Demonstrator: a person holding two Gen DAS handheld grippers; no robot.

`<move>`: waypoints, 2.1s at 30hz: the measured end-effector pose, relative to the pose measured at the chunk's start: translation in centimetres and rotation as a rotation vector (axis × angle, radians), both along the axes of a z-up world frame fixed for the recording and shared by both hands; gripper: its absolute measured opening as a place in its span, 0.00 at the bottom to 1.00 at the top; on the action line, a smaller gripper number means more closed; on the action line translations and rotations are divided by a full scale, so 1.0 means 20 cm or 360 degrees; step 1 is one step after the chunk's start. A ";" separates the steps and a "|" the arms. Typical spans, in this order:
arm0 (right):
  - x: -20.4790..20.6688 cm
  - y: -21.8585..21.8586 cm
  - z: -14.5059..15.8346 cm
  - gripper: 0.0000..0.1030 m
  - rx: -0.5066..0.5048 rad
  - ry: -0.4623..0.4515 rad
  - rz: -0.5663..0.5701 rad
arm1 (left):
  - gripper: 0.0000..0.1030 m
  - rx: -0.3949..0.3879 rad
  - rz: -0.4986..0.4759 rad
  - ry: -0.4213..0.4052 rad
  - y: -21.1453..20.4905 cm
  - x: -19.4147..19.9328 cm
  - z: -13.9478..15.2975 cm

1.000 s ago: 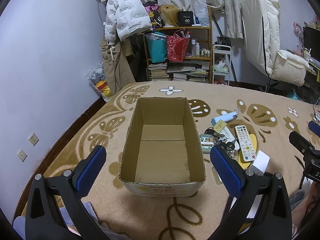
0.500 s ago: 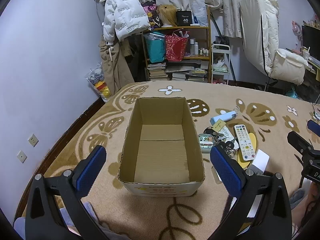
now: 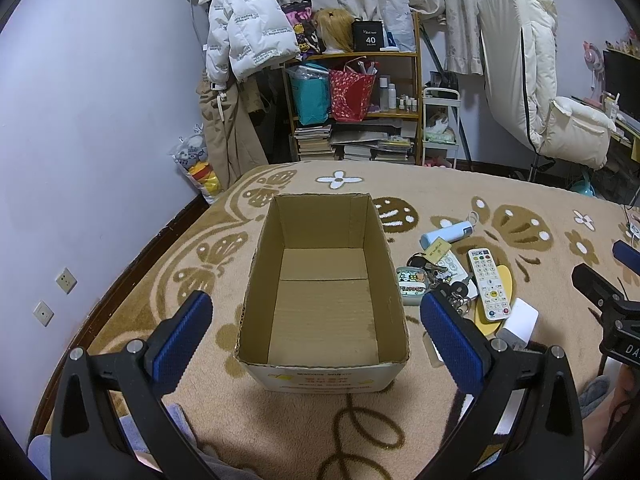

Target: Organize rigid objects

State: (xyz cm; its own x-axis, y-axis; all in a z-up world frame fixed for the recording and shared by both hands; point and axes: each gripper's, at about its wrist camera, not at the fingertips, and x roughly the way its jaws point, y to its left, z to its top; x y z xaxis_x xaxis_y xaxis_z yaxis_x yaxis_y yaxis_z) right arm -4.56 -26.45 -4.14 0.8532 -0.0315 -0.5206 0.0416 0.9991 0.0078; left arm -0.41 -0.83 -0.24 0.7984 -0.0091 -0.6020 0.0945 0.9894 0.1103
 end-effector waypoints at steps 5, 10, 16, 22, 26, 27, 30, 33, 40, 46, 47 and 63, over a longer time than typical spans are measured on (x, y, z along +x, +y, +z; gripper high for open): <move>0.01 0.00 0.01 1.00 0.0000 -0.0001 -0.0003 | 1.00 0.0001 0.0000 0.0000 0.00 0.00 0.00; 0.01 0.00 0.02 1.00 0.0002 0.0001 0.0000 | 1.00 0.0003 0.0001 0.0000 0.00 0.00 0.00; 0.00 0.01 0.00 1.00 0.0004 0.0003 0.0004 | 1.00 0.0002 -0.0001 0.0001 -0.01 0.00 -0.01; 0.00 0.01 0.01 1.00 0.0005 0.0007 0.0004 | 1.00 0.0005 0.0000 0.0002 -0.01 0.00 0.00; 0.00 0.01 0.00 1.00 0.0004 0.0006 0.0003 | 1.00 0.0006 0.0000 0.0003 -0.01 0.00 0.00; 0.01 0.01 0.01 1.00 -0.0003 0.0006 0.0004 | 1.00 0.0007 0.0002 0.0002 -0.01 0.00 0.00; 0.00 0.01 0.00 1.00 -0.0008 0.0004 0.0001 | 1.00 0.0010 0.0003 0.0003 -0.01 0.00 -0.01; 0.00 0.01 0.00 1.00 -0.0008 0.0007 0.0006 | 1.00 0.0010 0.0002 0.0002 -0.01 0.00 -0.01; 0.00 0.01 0.01 1.00 -0.0006 0.0009 0.0001 | 1.00 0.0011 0.0001 0.0003 -0.01 0.01 -0.01; 0.00 0.02 -0.02 1.00 -0.0009 0.0013 0.0001 | 1.00 0.0015 0.0002 0.0004 -0.01 0.01 -0.01; 0.01 0.02 -0.01 1.00 -0.0009 0.0014 0.0003 | 1.00 0.0014 0.0004 0.0006 -0.01 0.01 -0.01; 0.12 -0.02 -0.19 1.00 0.0081 0.0230 -0.0011 | 1.00 -0.0077 0.0089 0.0283 0.09 0.25 -0.07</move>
